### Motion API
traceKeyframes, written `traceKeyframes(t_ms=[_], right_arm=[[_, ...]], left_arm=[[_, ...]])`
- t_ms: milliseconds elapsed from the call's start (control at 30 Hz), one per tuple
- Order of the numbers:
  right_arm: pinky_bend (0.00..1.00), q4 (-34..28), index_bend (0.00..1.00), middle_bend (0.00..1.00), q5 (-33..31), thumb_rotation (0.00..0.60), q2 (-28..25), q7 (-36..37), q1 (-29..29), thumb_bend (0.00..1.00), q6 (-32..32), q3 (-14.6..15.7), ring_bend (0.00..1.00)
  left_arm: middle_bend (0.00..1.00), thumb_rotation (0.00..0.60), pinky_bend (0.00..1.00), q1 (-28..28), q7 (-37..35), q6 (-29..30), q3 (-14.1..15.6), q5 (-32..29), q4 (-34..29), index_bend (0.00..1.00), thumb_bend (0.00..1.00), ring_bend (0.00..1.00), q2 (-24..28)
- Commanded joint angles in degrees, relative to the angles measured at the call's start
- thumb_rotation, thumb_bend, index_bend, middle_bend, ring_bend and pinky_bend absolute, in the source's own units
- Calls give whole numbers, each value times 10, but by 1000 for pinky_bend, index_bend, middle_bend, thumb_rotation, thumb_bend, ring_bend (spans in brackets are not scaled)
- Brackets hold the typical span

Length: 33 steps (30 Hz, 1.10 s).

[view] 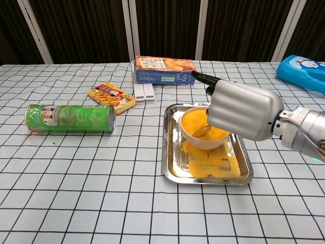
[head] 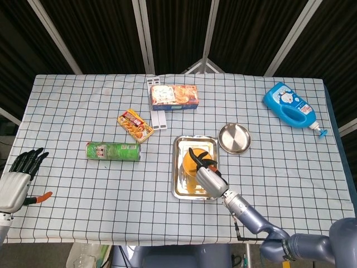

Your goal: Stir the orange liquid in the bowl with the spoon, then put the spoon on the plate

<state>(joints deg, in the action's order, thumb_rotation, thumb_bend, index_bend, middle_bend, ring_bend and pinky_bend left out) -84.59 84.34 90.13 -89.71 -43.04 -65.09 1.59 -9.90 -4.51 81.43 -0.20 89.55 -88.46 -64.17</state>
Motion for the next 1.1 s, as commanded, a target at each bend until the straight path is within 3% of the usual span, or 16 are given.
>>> traceKeyframes(t_ms=[33,667,1100], right_arm=[[0,4,814,699,-4,600,0,-4,2,702,6,-4,386],[0,56,829,711,-32,600,26,0,7,705,10,-35,390],[0,26,829,711,-25,600,10,-3,3,705,8,-41,390]], left_arm=[[0,600,0,0,0,-1,0,0,0,0,0,0,0],[0,600,0,-1,1,-3,-1,-3,-1,0,0,0,0],[0,600,0,-1,1,-3,-1,-2,-1,0,0,0,0]])
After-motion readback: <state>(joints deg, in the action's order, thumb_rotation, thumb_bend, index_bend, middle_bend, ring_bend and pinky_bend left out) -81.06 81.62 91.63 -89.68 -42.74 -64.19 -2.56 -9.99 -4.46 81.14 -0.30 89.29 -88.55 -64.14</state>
